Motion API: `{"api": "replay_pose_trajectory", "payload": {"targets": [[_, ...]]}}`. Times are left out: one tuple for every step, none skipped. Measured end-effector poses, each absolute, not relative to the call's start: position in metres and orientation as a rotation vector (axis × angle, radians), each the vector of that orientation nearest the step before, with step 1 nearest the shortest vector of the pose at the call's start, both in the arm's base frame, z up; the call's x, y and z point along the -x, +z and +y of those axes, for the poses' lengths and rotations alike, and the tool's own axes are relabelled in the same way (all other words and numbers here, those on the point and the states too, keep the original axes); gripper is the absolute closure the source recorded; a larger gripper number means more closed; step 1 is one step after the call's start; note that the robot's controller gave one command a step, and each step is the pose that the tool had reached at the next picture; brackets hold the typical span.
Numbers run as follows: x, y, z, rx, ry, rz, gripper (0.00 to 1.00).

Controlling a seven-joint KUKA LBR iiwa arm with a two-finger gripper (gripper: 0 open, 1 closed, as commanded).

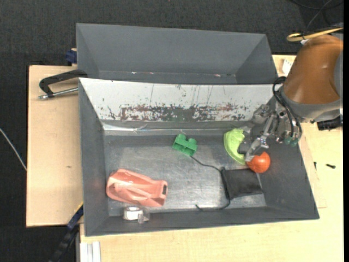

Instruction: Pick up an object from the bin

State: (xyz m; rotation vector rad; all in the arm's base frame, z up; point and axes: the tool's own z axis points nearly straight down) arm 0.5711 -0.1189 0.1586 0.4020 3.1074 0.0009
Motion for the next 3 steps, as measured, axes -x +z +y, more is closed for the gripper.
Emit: {"api": "replay_pose_trajectory", "payload": {"targets": [[-0.570, 0.157, -0.119, -0.402, 0.001, 3.110, 0.00], [-0.578, 0.111, -0.112, -0.528, 0.002, 3.088, 0.00], [-0.562, 0.088, -0.130, -0.677, 0.004, 3.067, 0.00]]}}
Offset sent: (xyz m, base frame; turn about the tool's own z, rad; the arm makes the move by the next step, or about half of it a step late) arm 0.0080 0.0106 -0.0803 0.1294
